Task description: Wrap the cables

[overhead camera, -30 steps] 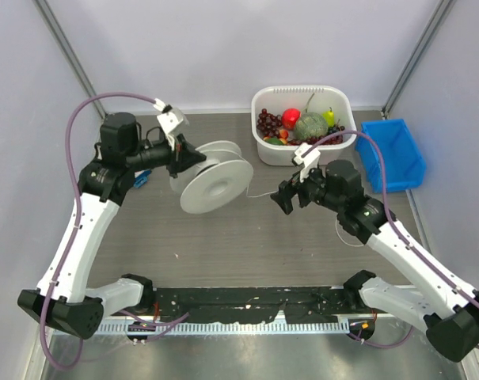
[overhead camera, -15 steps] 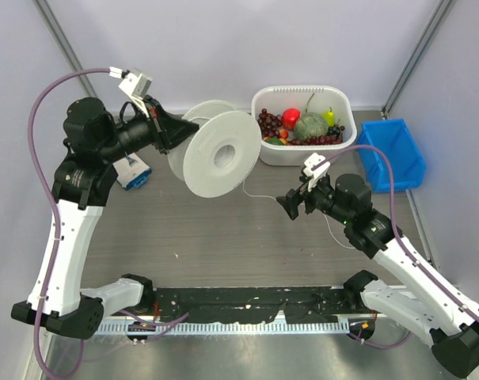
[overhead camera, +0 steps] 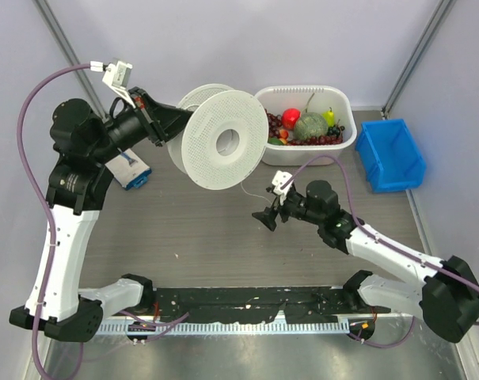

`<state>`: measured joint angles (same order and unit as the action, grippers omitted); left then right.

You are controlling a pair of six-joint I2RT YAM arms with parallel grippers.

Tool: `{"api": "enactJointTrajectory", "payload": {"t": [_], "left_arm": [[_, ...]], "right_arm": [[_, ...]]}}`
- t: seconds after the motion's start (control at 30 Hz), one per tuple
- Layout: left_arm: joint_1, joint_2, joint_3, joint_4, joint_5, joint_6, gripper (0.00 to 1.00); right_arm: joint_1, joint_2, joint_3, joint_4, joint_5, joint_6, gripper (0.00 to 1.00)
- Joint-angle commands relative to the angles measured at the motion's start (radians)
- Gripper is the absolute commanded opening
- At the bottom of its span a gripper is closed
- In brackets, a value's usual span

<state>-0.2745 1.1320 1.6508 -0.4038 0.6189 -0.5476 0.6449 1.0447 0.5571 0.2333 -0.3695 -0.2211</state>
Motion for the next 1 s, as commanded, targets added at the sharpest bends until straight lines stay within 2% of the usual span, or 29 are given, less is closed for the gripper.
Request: {"api": "enactJointTrajectory", "payload": {"t": [0.0,0.2,0.3,0.37,0.5,0.53,0.63,0.73,0.87,0.97], "left_arm": [[0.003,-0.043,0.018,0.148,0.041,-0.058,0.0],[0.004,-0.057,0.003,0.169,0.071,-0.049,0.0],[0.001,-0.057,0.004,0.171,0.1,-0.003,0.0],[0.003,-0.061,0.004,0.157,0.11,0.058,0.0],[0.003,-0.069,0.02,0.094,0.14,0.285,0.0],[0.003,-0.075,0.024,0.077,0.156,0.367,0.0],[0.003,-0.113,0.012,0.062,0.189,0.626,0.0],[0.003,-0.149,-0.011,0.083,0.228,0.86,0.0],[0.003,-0.133,0.046,0.094,0.258,0.897,0.0],[0.001,-0.121,0.087,0.095,0.286,0.903,0.0]], "right_arm": [[0.05,0.07,-0.009,0.222,-0.017,-0.098,0.92],[0.055,0.15,-0.036,0.342,0.066,-0.139,0.81],[0.053,0.161,-0.04,0.344,0.089,-0.15,0.68],[0.055,0.149,-0.043,0.325,0.092,-0.149,0.65],[0.055,0.095,-0.056,0.243,0.074,-0.133,0.67],[0.055,0.083,-0.059,0.232,0.07,-0.12,0.69],[0.055,0.051,-0.052,0.173,0.066,-0.092,0.84],[0.056,0.049,-0.037,0.158,0.075,-0.058,0.86],[0.055,0.09,-0.02,0.185,0.034,-0.063,0.86],[0.056,0.132,-0.008,0.248,0.063,-0.113,0.86]]}}
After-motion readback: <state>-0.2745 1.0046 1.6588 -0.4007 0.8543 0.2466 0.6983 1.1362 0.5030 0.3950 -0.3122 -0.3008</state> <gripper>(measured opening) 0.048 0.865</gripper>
